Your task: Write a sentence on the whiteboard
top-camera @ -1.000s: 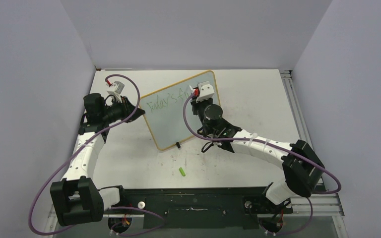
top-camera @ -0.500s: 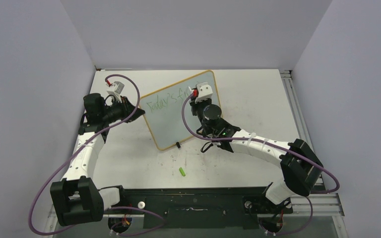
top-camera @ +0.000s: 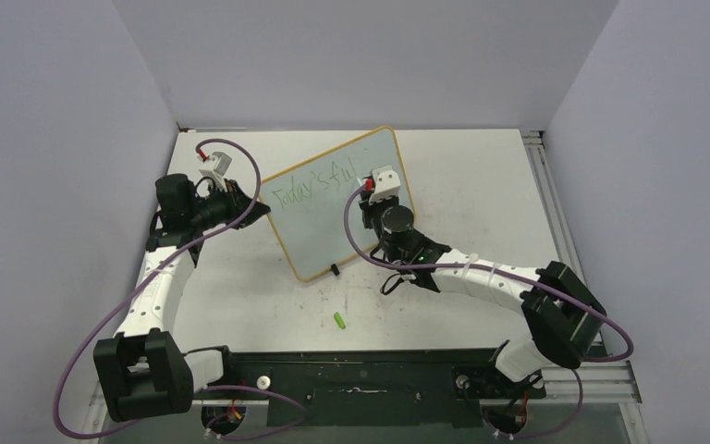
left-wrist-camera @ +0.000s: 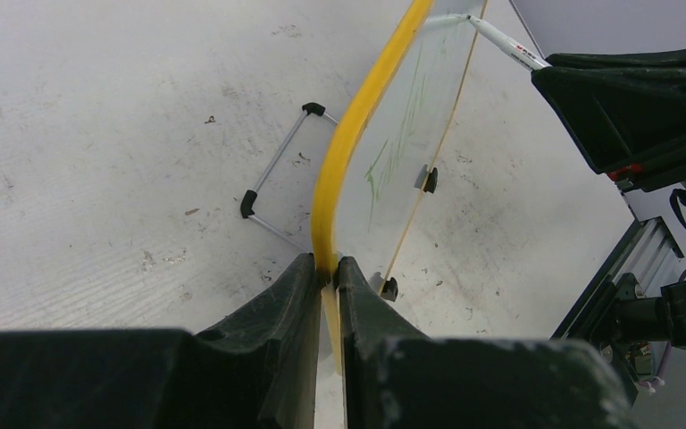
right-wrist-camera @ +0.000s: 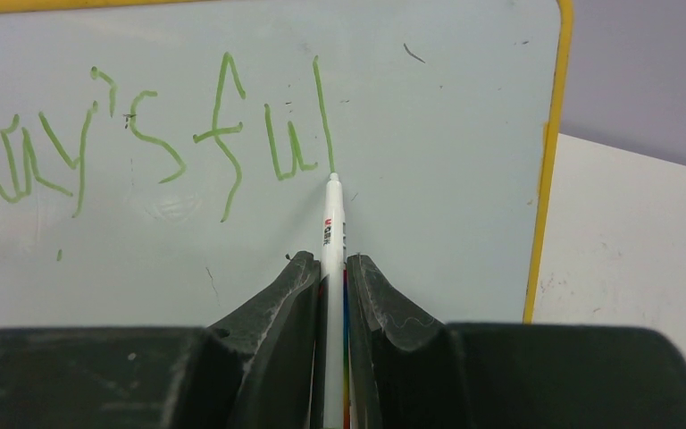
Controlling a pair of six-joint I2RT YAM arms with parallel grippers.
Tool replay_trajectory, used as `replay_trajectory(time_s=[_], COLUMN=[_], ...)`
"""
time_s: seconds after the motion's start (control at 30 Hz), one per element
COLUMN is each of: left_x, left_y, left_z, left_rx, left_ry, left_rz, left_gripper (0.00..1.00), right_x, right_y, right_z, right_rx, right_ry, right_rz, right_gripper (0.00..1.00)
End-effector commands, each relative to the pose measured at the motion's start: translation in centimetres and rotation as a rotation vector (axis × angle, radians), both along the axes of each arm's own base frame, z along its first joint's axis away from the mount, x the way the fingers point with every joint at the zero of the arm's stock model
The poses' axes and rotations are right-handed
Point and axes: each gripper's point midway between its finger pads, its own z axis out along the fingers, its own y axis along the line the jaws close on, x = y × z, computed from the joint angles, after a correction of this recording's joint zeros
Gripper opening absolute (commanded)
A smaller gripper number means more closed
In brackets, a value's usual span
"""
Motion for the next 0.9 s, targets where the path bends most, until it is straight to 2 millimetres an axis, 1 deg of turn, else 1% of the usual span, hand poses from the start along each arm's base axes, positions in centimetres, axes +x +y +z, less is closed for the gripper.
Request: replay_trajectory(time_s=[0.0,0.13,0.33,0.4,0.53,0.67,0.87], left_x=[0.5,0.5,0.5,0.5,0.5,0.5,0.5], left_y=[0.1,0.2,0.1,0.1,0.2,0.2,0.2], left_z=[1.9,1.9,1.8,1.8,1.8,1.8,1.8], left_rx=[0.010,0.011,0.010,0.010,0.012,0.013,0.014], left_ry=[-0.069,-0.070,-0.067,-0.066,-0.067,-0.067,-0.068], left_rz=[0.003,0.006,0.005,0.004,0.006,0.005,0.005], left_gripper=[0.00,0.00,0.00,0.00,0.00,0.00,0.00], right_x=[-0.6,-0.9,-1.2,-1.0,-0.3,0.4,1.2], right_y=[-0.5,-0.5,-1.2,-1.2,-1.3,-1.1,-0.1], right_z=[1.0,1.5,4.8,5.9,7.3,8.0,8.4], right_rx=[0.048,0.053,0.082,0.092,0.095,0.102,0.109], right_ry=[-0.002,-0.009,-0.071,-0.092,-0.124,-0.135,-0.145], right_rz=[-0.001,-0.002,-0.024,-0.027,-0.027,-0.012,0.017], right_gripper=[0.05,0.05,0.05,0.05,0.05,0.05,0.05])
